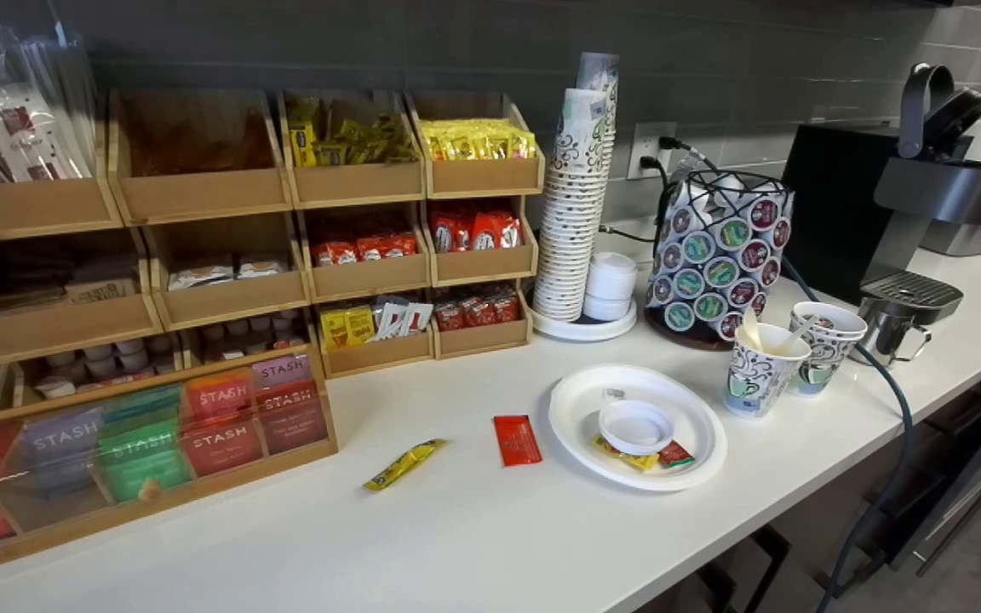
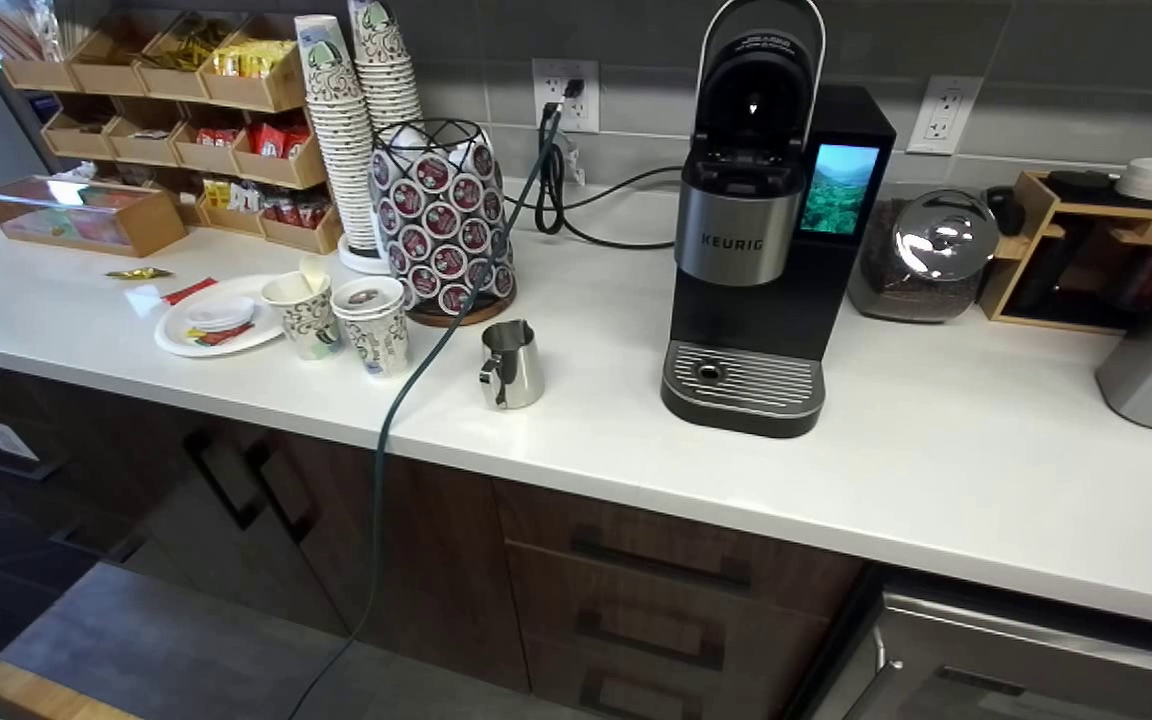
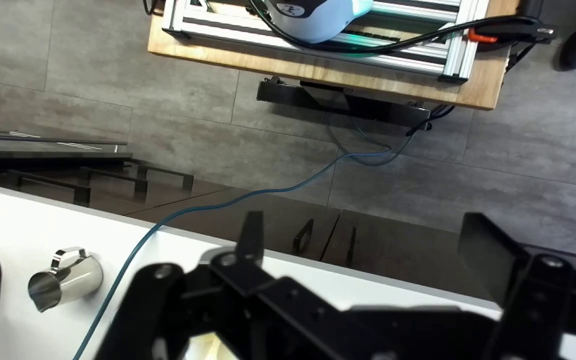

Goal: Remove the coffee pod from the two stacked coffee cups on the right then put the coffee pod on the base of the coffeemaker.

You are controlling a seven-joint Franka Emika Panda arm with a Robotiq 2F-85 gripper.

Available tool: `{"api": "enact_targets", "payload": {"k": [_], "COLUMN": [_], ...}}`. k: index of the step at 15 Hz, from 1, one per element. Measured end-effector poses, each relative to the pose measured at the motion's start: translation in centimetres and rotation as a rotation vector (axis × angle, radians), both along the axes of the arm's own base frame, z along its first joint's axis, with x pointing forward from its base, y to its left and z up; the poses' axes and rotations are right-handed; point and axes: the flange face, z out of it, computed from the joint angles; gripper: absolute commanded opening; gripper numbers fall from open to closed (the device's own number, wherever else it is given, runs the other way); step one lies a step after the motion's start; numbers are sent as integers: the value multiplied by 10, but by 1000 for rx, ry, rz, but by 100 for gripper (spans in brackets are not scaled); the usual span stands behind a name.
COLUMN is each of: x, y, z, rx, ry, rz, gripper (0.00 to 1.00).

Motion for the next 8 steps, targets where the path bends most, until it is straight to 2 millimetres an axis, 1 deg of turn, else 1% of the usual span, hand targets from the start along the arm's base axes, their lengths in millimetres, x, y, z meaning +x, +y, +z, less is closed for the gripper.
{"api": "enact_targets", "payload": {"k": [1, 2, 4, 6, 7, 8], "x": [3, 5, 7, 2, -1, -4], "y": [-16, -36, -83, -131, -147, -155], "z": [1, 3, 13, 21, 25, 26], "rx": [13, 32, 66, 102, 120, 131], "ry": [-12, -26, -67, -96, -106, -112], "rz": [-29, -64, -132, -204, -225, -236], "gripper": [100, 100, 100, 100, 100, 100]}}
